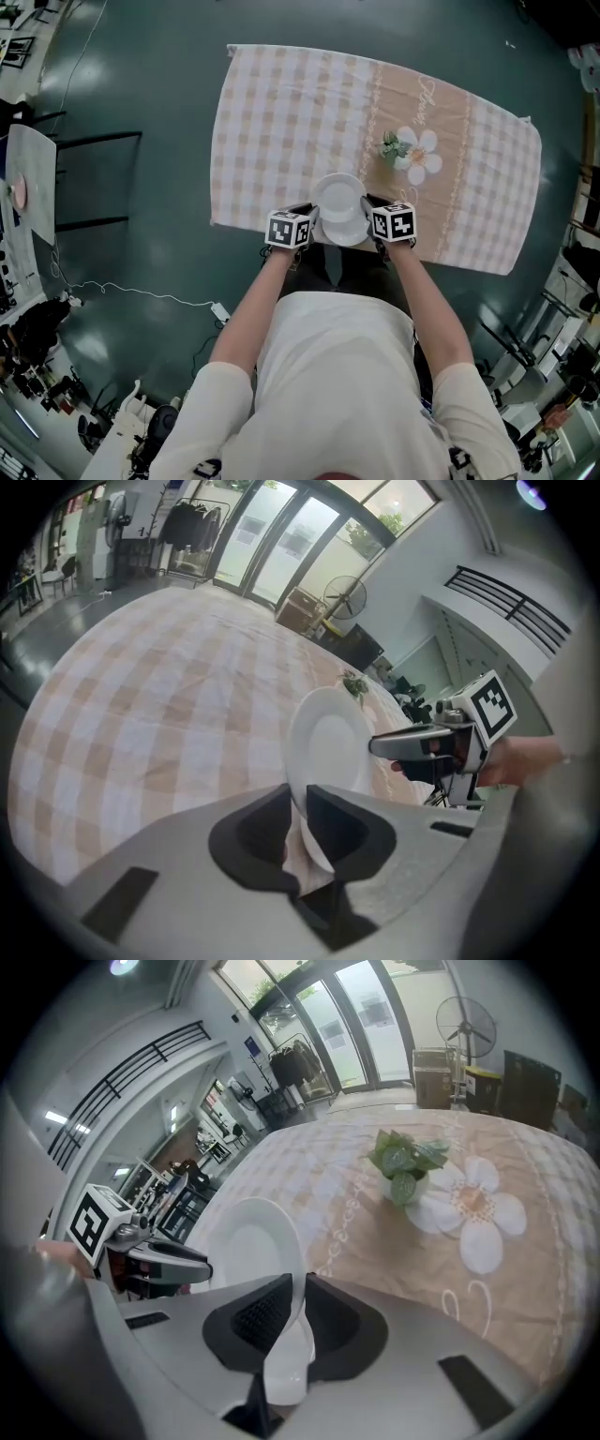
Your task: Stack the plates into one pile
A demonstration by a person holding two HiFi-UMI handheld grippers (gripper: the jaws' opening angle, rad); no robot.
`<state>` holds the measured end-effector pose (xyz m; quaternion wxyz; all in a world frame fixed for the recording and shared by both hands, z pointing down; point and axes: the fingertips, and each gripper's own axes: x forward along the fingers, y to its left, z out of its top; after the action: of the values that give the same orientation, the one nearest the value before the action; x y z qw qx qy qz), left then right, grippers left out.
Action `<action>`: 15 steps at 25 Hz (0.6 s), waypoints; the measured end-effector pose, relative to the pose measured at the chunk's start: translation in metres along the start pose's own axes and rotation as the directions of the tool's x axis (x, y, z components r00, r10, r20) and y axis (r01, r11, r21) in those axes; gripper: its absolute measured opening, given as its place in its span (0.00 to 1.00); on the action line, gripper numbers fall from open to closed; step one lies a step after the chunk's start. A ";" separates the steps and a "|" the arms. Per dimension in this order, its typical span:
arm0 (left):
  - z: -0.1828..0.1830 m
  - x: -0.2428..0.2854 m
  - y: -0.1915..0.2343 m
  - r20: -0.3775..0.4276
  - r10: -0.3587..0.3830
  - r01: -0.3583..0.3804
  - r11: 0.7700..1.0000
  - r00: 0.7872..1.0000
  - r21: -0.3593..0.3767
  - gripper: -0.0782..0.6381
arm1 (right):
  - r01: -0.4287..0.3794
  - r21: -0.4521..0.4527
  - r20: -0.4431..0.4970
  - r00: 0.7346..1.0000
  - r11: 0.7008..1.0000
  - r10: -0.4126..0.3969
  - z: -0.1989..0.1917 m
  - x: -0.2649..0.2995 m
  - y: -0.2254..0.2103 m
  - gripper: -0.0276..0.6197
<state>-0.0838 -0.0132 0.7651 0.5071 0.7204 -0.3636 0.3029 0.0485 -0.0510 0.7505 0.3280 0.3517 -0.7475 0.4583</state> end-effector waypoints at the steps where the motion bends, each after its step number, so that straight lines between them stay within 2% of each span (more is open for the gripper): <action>1: -0.004 0.002 -0.003 -0.009 -0.002 0.002 1.000 1.000 0.007 0.19 | 0.004 0.002 -0.006 1.000 1.000 -0.004 -0.006 -0.002 -0.002 0.14; 6: -0.021 0.011 -0.014 -0.058 -0.014 0.016 0.999 0.998 0.039 0.18 | 0.019 0.026 -0.038 0.999 0.999 -0.018 -0.036 -0.007 -0.010 0.14; 15: -0.050 0.023 -0.019 -0.134 -0.023 0.034 0.997 0.991 0.075 0.18 | 0.043 0.000 -0.096 0.994 0.999 -0.043 -0.078 -0.008 -0.013 0.14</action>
<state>-0.0588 0.0335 0.7892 0.5064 0.7227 -0.3067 0.3567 0.0763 0.0176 0.7784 0.3732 0.3456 -0.7226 0.4682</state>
